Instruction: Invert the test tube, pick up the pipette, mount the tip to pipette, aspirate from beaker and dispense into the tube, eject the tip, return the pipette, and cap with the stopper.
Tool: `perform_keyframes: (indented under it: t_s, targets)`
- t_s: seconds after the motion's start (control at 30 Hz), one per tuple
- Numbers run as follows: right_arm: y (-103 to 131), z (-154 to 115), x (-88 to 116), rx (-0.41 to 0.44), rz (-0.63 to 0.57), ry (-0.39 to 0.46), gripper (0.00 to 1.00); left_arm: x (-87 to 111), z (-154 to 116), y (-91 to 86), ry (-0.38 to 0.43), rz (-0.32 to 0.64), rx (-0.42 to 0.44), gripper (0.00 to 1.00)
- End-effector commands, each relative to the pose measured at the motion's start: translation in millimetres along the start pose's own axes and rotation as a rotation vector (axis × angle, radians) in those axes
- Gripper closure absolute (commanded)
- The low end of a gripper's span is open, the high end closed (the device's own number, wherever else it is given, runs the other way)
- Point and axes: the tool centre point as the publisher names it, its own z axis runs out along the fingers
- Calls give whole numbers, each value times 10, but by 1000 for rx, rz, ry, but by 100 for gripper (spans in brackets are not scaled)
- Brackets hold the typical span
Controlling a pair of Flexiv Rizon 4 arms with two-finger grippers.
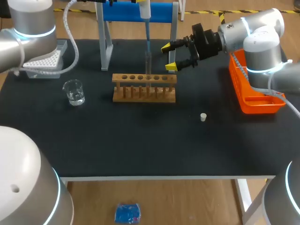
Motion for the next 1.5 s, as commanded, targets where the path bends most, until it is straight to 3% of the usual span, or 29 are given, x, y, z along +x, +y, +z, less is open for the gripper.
perform_keyframes:
  t_s: [0.03,0.47,1.5]
  targets:
    - [-3,-3,-9,1,0,2,0,-11,12,27,7,6,16,100]
    - [-3,-3,-9,1,0,2,0,-5,51,18,34,-40,-50,100]
    - [-3,-3,-9,1,0,2,0,-62,77,188,37,-48,-50,100]
